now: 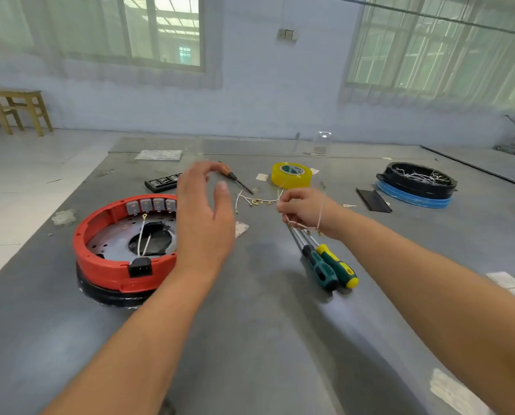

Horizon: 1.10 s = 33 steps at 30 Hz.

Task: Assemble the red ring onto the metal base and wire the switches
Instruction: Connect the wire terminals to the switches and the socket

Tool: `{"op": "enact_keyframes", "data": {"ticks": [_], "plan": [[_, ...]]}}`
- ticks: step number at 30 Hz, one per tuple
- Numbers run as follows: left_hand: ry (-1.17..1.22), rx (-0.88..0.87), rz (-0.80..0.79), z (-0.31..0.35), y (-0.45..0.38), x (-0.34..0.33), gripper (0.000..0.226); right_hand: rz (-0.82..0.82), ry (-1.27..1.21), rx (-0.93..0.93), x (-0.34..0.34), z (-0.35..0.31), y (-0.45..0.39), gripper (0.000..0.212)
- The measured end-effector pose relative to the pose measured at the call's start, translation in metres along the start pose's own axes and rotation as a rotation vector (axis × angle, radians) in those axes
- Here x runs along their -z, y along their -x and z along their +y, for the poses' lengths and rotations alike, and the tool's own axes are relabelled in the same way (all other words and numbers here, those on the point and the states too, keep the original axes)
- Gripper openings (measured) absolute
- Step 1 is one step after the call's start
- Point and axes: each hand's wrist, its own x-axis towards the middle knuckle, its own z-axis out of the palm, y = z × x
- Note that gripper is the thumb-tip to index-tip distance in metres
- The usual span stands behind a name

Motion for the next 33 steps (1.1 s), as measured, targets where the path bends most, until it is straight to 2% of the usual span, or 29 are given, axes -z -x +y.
{"op": "enact_keyframes", "data": {"ticks": [2, 4, 6, 9, 11, 14, 18, 21, 23, 26, 29, 31, 33], "plan": [[0.154, 0.233, -0.107, 0.007, -0.006, 0.014, 0.021, -0.003, 0.132, 0.076, -0.021, -0.003, 0.009, 0.011], [0.397, 0.564, -0.156, 0.012, -0.007, 0.024, 0.024, -0.024, 0.31, 0.171, -0.041, -0.007, 0.016, 0.009], [0.662, 0.865, -0.178, 0.01, -0.008, 0.037, 0.048, -0.028, 0.504, 0.285, -0.058, -0.009, 0.021, 0.009], [0.774, 1.045, -0.238, 0.0, -0.008, 0.062, 0.074, 0.038, 0.757, 0.395, -0.08, -0.009, 0.027, 0.018], [0.679, 1.081, -0.304, -0.003, -0.008, 0.073, 0.064, 0.086, 0.799, 0.421, -0.088, -0.012, 0.029, 0.02], [0.439, 0.967, -0.396, -0.003, -0.01, 0.083, 0.027, 0.139, 0.802, 0.461, -0.092, -0.018, 0.026, 0.022], [0.064, 0.754, -0.524, -0.008, -0.022, 0.098, 0.023, 0.233, 0.735, 0.533, -0.098, -0.028, 0.021, 0.021], [-0.084, 0.703, -0.525, -0.017, -0.029, 0.104, 0.016, 0.299, 0.708, 0.568, -0.104, -0.034, 0.02, 0.019], [-0.136, 0.66, -0.459, -0.024, -0.032, 0.105, 0.018, 0.309, 0.512, 0.493, -0.107, -0.037, 0.018, 0.014], [-0.016, 0.681, -0.31, -0.035, -0.032, 0.105, 0.022, 0.21, -0.102, 0.26, -0.113, -0.037, 0.019, 0.005], [0.092, 0.743, -0.229, -0.041, -0.032, 0.106, 0.018, 0.019, -0.617, 0.077, -0.118, -0.033, 0.022, 0.02], [0.107, 0.763, -0.193, -0.044, -0.032, 0.106, 0.017, -0.033, -0.774, 0.024, -0.123, -0.029, 0.023, 0.019], [0.085, 0.764, -0.197, -0.047, -0.033, 0.106, 0.017, -0.042, -0.829, 0.003, -0.128, -0.026, 0.023, 0.013]]}}
